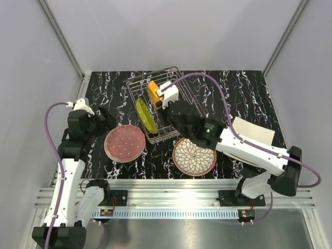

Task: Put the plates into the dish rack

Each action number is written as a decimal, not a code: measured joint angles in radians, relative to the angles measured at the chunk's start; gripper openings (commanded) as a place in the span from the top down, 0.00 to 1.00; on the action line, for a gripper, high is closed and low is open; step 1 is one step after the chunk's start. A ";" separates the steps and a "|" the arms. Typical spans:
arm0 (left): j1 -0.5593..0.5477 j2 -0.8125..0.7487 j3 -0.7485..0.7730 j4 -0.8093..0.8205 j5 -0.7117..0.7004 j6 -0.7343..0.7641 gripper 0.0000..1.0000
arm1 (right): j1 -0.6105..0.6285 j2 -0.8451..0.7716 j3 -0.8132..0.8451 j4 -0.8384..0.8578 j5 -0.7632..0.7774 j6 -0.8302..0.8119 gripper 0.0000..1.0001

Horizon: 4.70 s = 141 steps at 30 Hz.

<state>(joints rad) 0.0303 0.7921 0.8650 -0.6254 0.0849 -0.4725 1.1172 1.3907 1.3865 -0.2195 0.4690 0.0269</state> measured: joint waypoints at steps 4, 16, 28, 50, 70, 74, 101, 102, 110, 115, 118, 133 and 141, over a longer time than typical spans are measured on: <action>-0.076 -0.027 -0.006 0.019 -0.101 0.053 0.01 | -0.110 0.075 -0.002 -0.013 -0.030 0.061 1.00; -0.083 0.060 -0.007 0.042 -0.122 0.085 0.01 | -0.230 0.203 -0.023 0.041 -0.259 0.196 1.00; -0.083 0.060 -0.007 0.045 -0.114 0.085 0.01 | -0.248 0.305 -0.023 0.084 -0.339 0.229 1.00; -0.083 0.060 -0.007 0.045 -0.107 0.085 0.01 | -0.260 0.430 0.042 0.186 -0.362 0.223 0.43; -0.071 0.061 -0.007 0.045 -0.083 0.085 0.01 | -0.259 0.267 -0.033 0.139 -0.377 0.225 0.41; -0.056 0.061 -0.007 0.045 -0.089 0.083 0.01 | -0.234 0.113 -0.099 0.125 -0.388 0.209 0.49; -0.015 0.006 -0.010 0.043 -0.172 0.072 0.01 | 0.169 0.639 0.082 0.066 -0.434 -0.038 0.50; -0.015 0.006 -0.010 0.043 -0.172 0.072 0.01 | 0.169 0.647 0.099 0.066 -0.425 -0.042 0.49; -0.015 0.005 -0.010 0.043 -0.172 0.071 0.01 | 0.170 0.698 0.205 0.053 -0.370 -0.068 0.47; -0.015 -0.022 -0.010 0.030 -0.200 0.061 0.01 | 0.170 0.767 0.241 0.049 -0.357 -0.076 0.48; -0.015 -0.047 -0.010 0.029 -0.214 0.057 0.01 | 0.170 0.810 0.244 0.042 -0.356 -0.076 0.50; -0.015 -0.051 -0.010 0.025 -0.221 0.055 0.01 | 0.171 0.853 0.296 0.036 -0.339 -0.084 0.91; -0.015 -0.051 -0.010 0.023 -0.257 0.043 0.01 | 0.171 0.846 0.295 0.036 -0.359 -0.102 1.00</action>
<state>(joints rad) 0.0154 0.7414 0.8547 -0.6022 -0.1726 -0.4290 1.2884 2.2372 1.6817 -0.1837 0.1101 -0.0753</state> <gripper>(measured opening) 0.987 0.252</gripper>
